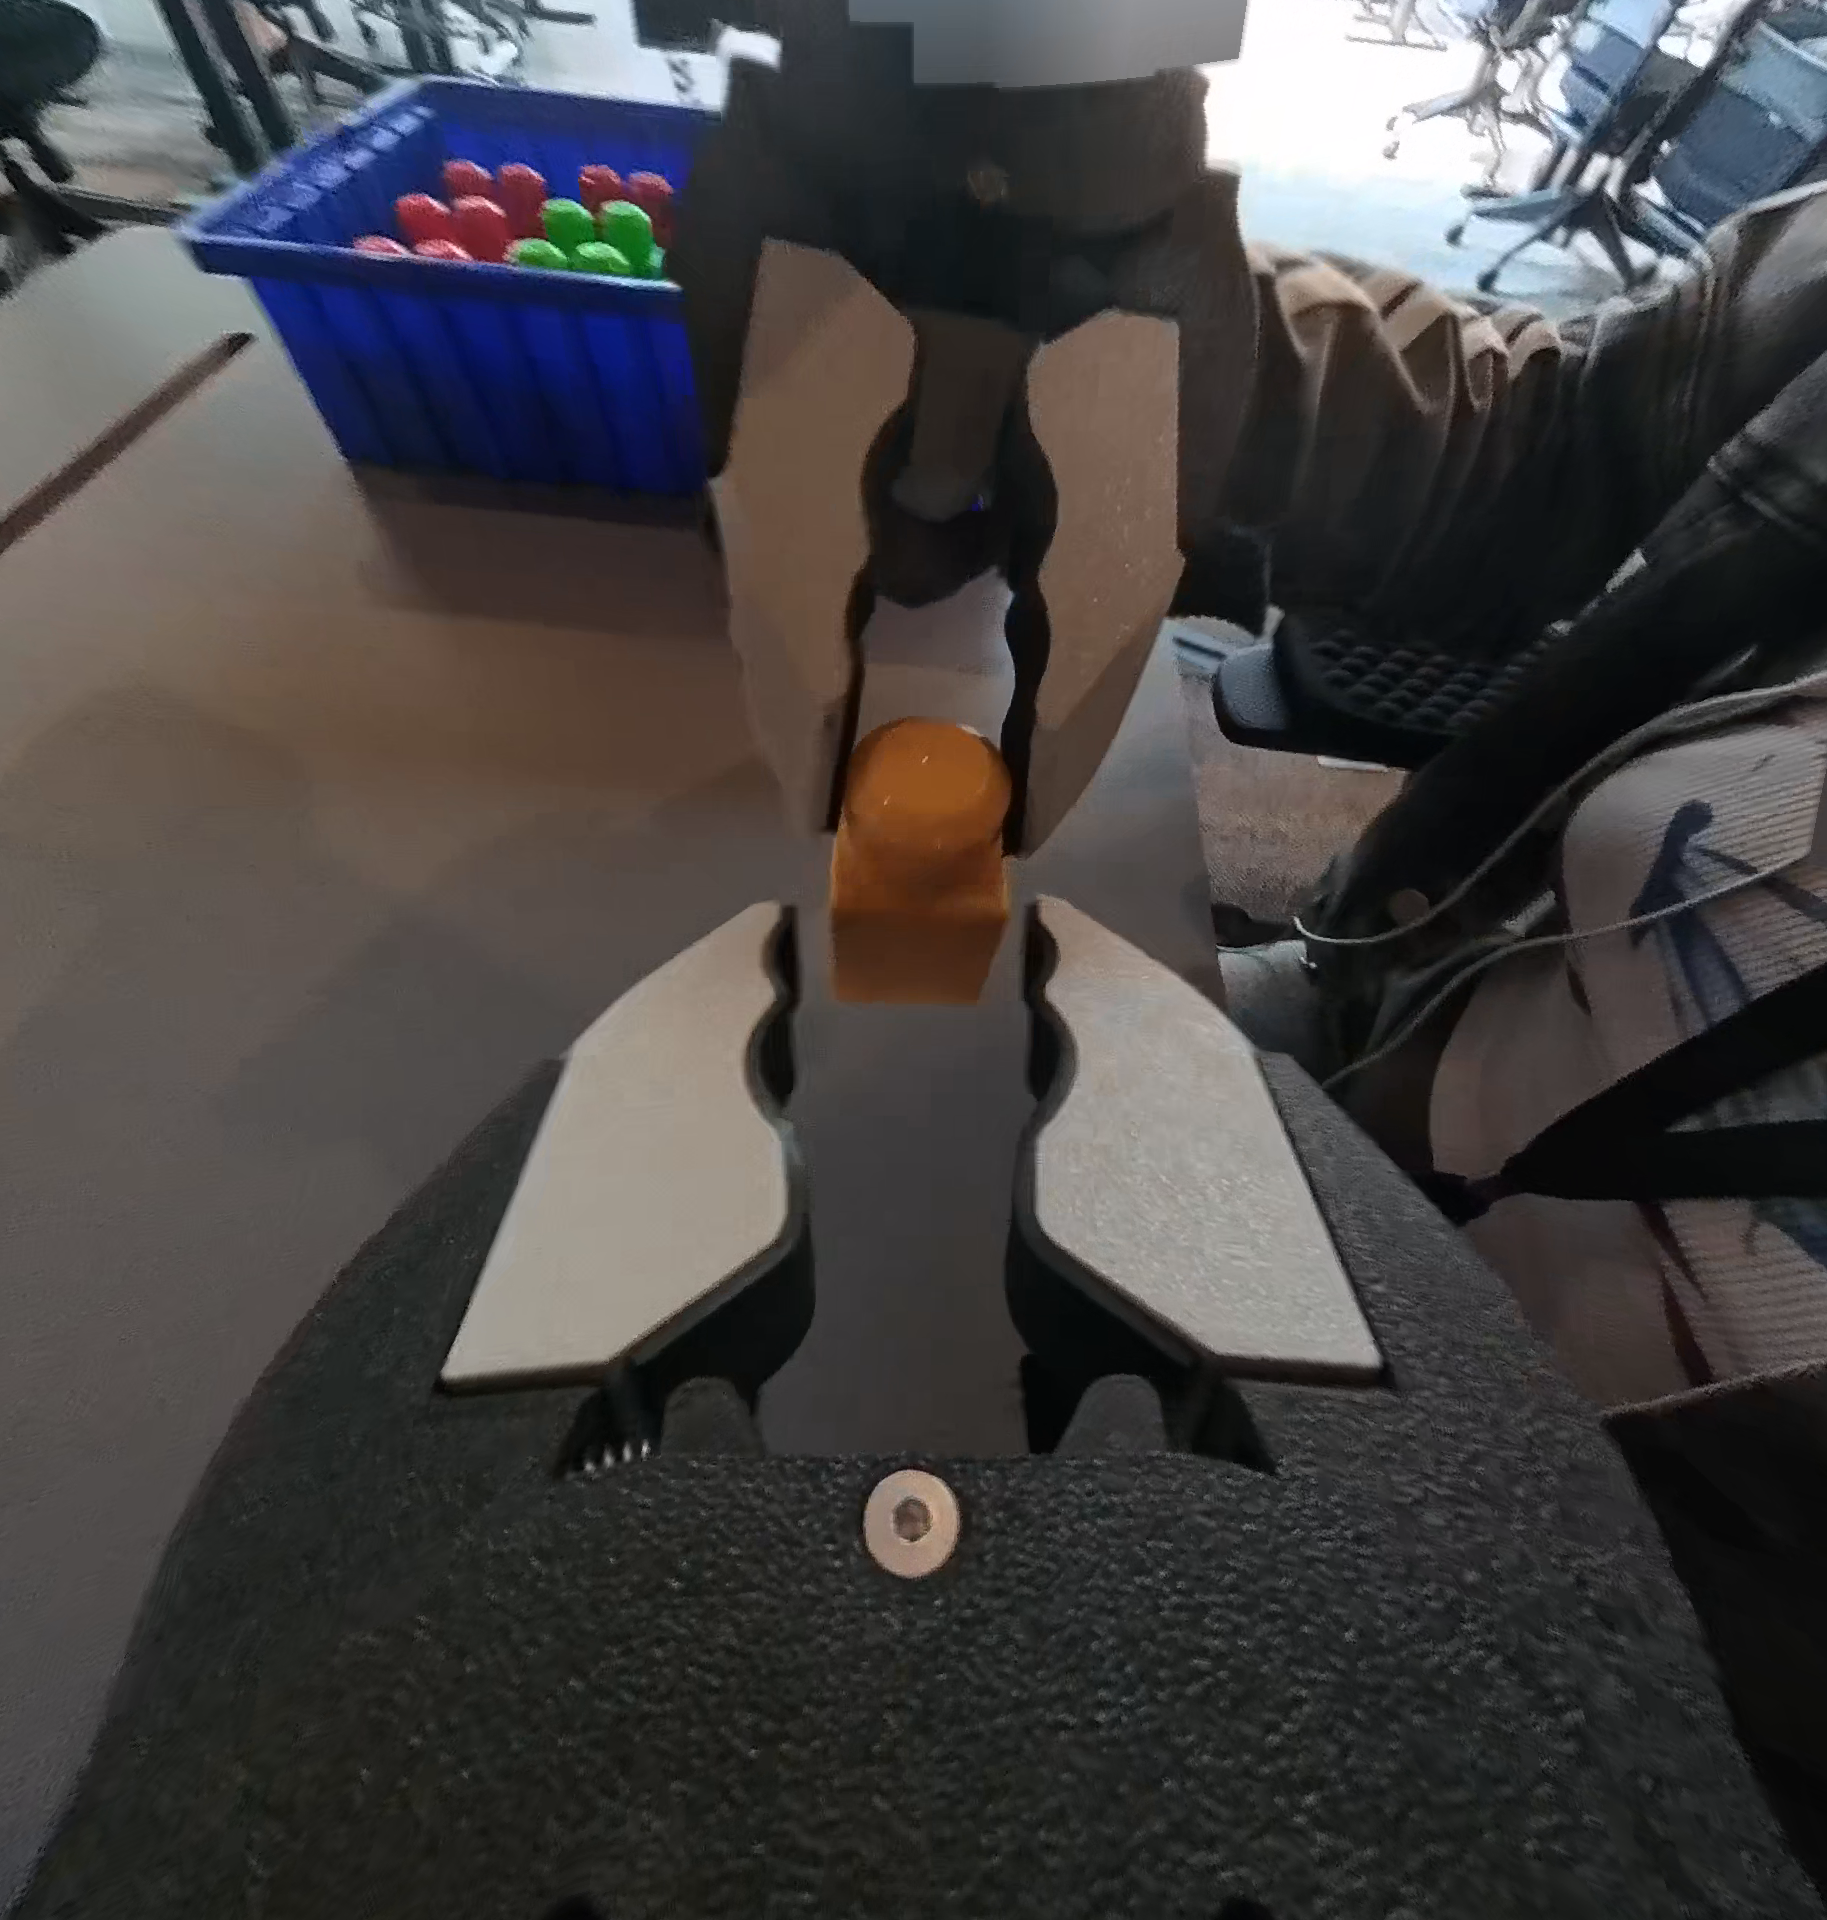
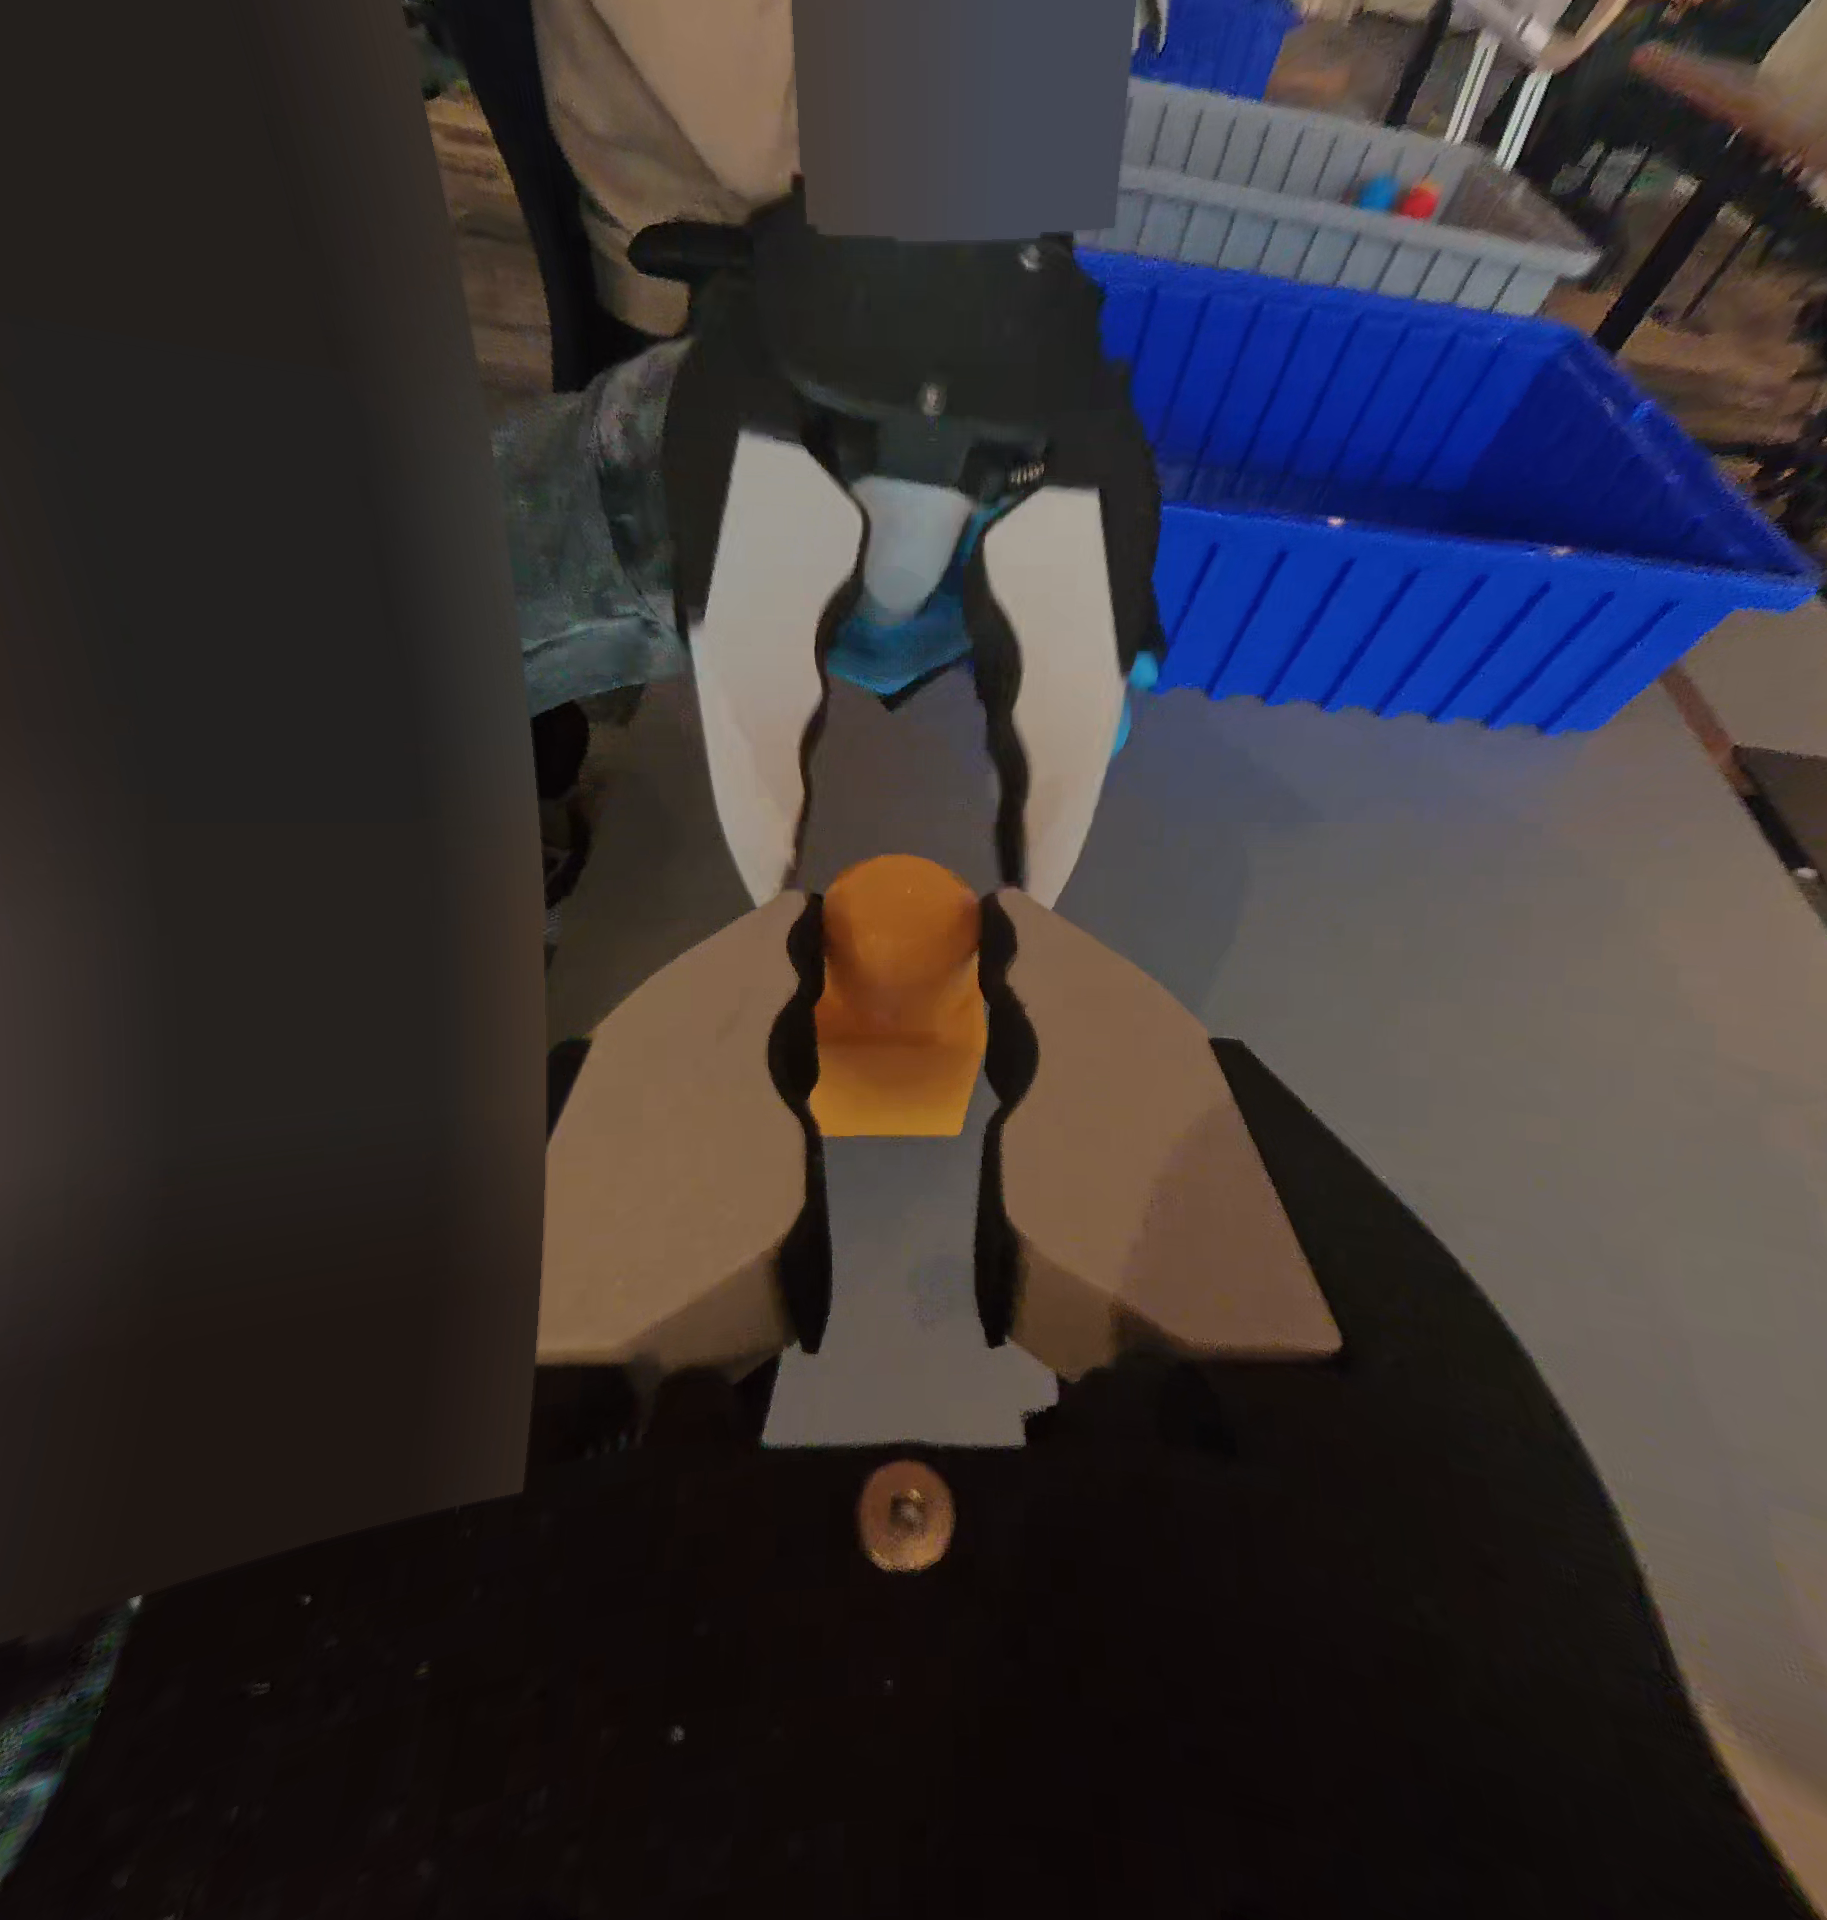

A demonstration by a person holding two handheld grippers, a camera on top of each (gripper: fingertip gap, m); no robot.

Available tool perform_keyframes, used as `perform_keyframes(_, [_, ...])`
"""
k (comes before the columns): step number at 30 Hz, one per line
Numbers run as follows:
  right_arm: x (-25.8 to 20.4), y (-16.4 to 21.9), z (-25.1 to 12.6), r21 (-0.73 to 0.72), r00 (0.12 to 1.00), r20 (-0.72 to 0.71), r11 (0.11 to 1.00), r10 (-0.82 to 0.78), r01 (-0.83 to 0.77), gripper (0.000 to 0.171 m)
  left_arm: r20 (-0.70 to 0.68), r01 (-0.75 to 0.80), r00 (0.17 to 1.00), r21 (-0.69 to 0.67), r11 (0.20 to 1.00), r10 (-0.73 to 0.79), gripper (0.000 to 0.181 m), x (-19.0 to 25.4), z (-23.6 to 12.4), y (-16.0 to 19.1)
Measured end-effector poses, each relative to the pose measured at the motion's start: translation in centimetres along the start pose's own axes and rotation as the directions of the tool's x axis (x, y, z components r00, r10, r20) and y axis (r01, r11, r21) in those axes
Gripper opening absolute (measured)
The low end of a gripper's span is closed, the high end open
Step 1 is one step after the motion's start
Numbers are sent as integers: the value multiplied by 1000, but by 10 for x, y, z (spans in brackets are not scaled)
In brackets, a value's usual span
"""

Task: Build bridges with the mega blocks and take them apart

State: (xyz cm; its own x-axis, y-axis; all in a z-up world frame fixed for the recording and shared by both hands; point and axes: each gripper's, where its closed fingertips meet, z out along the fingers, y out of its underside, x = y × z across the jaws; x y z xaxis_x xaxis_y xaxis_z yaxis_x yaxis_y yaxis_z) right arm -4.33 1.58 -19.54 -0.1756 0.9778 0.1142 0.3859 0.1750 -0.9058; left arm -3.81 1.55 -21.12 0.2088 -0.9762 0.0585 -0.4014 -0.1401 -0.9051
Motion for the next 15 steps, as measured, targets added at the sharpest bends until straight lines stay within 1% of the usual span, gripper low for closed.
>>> perform_keyframes(1, [4,4,-2,10,1000,-12,1000,-14,14,27,30,14,999,15,1000,-14,52,-6,-6,-1])
perform_keyframes(2, [8,9,-3,16,999,-23,999,-33,33,28,71,23,997,28,999,-25,57,-14,-14,0])
perform_keyframes(5, [21,31,-2,35,997,-38,997,-63,64,28,190,35,981,74,997,-48,66,-33,-45,-1])
perform_keyframes(7, [29,48,1,40,998,-41,998,-39,40,28,260,33,964,116,993,-62,66,-40,-69,-5])
perform_keyframes(10, [42,75,5,11,998,-68,1000,12,-11,28,368,17,926,178,984,-82,65,-48,-105,-12])
perform_keyframes(13, [48,94,11,-21,996,-63,998,59,-61,28,435,-17,896,233,972,-88,63,-48,-134,-18])
perform_keyframes(15, [50,102,14,-38,996,-56,997,69,-71,28,457,-35,885,253,967,-88,61,-47,-146,-21])
